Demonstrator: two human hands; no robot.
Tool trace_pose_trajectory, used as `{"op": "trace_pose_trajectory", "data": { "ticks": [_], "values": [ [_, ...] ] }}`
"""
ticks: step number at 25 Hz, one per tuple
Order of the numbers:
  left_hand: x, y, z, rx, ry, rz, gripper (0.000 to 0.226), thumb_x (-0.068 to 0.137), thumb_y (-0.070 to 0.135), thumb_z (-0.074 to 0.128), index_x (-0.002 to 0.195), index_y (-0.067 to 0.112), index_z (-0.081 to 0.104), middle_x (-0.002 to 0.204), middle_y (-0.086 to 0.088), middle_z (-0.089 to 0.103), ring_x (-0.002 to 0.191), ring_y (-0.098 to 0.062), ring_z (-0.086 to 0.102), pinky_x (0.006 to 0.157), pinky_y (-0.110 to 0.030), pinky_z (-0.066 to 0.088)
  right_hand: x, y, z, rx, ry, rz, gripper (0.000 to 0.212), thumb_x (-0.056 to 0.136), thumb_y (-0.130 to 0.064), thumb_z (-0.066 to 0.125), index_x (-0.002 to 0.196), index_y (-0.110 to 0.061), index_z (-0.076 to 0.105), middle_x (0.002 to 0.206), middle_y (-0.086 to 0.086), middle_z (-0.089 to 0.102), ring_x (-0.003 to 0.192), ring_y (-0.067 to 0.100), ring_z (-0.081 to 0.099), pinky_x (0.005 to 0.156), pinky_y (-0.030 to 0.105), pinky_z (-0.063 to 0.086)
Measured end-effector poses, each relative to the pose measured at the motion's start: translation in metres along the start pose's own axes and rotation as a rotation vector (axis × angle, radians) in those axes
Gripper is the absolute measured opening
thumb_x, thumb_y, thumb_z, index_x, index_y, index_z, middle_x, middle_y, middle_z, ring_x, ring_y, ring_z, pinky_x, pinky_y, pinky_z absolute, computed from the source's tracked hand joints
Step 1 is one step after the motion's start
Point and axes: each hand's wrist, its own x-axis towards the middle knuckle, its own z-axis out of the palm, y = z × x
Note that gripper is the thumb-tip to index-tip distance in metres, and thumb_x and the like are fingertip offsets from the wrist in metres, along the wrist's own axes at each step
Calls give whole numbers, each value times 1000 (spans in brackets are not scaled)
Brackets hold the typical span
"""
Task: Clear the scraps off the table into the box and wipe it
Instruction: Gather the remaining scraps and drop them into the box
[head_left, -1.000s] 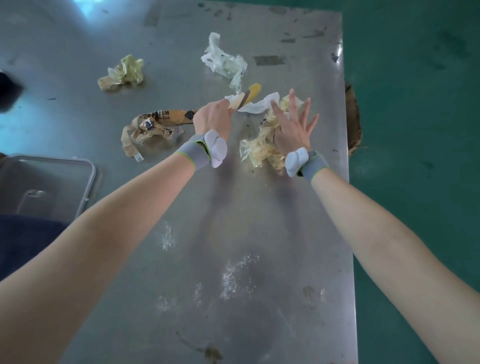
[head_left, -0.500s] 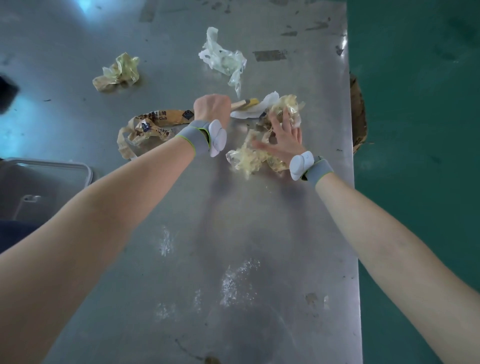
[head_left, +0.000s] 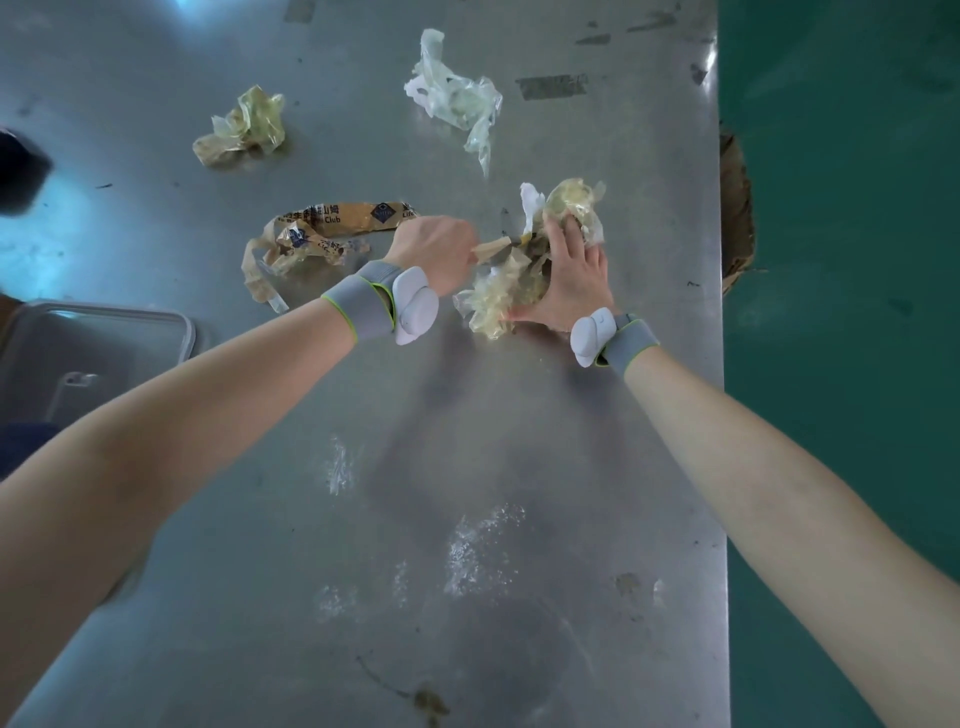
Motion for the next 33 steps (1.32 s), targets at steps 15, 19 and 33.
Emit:
{"op": "trace_pose_trajectory", "data": {
  "ticks": [15, 19, 33],
  "values": [
    [-25, -14, 11, -252, 27, -38, 21, 94, 20, 43, 95, 20, 65, 87, -5, 58, 91, -33, 58, 67, -31, 36, 0, 0, 7, -55, 93, -83, 38, 76, -35, 61, 108, -15, 55, 121, 3, 47, 109, 34, 40, 85, 33, 27],
    [-30, -23, 17, -283, 109, -68, 22, 96, 26, 44, 102, 18, 64, 99, -11, 65, 97, -34, 58, 72, -34, 40, 11, 3, 9, -78, 34, -50, 42, 73, -41, 32, 102, -28, 59, 119, -1, 55, 117, 33, 47, 96, 36, 33],
    [39, -31, 0, -424, 375, -342, 26, 96, 25, 42, 97, 7, 60, 103, -17, 66, 95, -39, 59, 66, -34, 34, 49, -17, -46, 161, 165, -22, 33, 76, -29, 51, 97, -6, 62, 103, 14, 63, 98, 32, 57, 91, 33, 43]
  ]
}}
